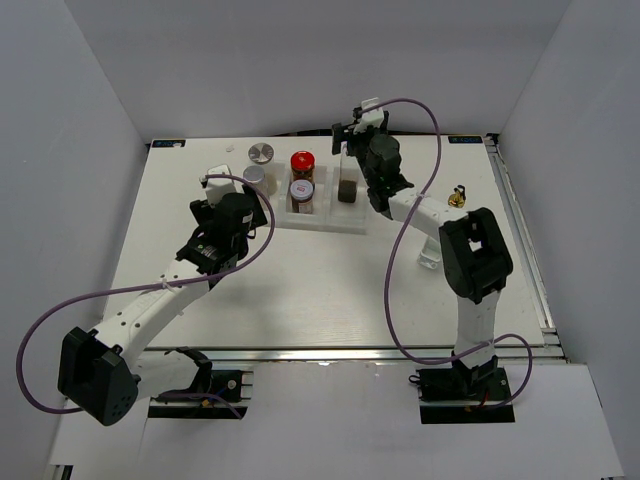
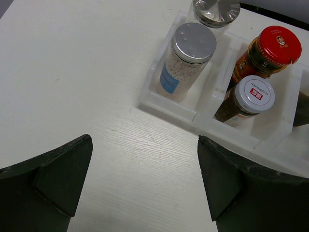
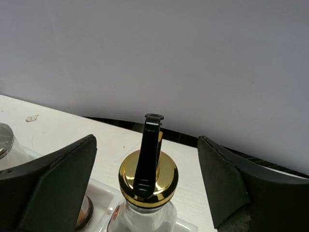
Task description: Organize the condiment bottles
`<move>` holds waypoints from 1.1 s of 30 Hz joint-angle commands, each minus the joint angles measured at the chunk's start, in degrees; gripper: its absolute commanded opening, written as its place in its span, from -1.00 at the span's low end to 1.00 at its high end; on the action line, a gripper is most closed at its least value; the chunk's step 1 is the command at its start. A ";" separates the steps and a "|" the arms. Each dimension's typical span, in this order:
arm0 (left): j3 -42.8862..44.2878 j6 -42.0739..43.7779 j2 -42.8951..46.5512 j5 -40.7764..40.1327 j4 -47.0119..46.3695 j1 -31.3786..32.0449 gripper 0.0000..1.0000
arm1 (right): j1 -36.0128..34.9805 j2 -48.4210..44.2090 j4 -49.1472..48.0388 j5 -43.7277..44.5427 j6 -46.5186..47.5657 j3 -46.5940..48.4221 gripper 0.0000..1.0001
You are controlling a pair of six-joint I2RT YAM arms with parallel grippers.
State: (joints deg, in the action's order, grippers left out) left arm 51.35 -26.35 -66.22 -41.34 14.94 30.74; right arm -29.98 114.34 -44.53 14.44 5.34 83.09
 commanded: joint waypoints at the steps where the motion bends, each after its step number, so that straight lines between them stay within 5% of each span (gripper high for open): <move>1: -0.11 0.25 1.26 0.21 -0.52 -0.16 0.96 | -0.43 -6.58 1.89 -0.02 0.02 1.63 0.79; 11: -0.90 0.24 2.84 1.09 -0.61 -0.16 0.96 | -0.26 -14.76 25.19 -0.82 -2.27 4.46 0.79; 18: -1.61 0.33 3.99 1.97 -0.79 -0.16 0.96 | 0.09 -26.79 30.36 4.81 -4.90 -4.78 0.79; 27: -2.57 0.33 6.01 3.02 -0.96 -0.16 0.97 | 1.58 -36.72 62.78 19.83 -10.08 1.11 0.79; 33: -2.66 0.51 5.84 4.08 -0.96 -0.16 0.96 | 6.59 -42.53 72.21 23.36 -15.01 -1.78 0.79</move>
State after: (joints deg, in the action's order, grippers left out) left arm 49.12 -26.33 -61.56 -38.30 14.55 30.74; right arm -25.30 75.02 20.56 33.34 -6.11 81.28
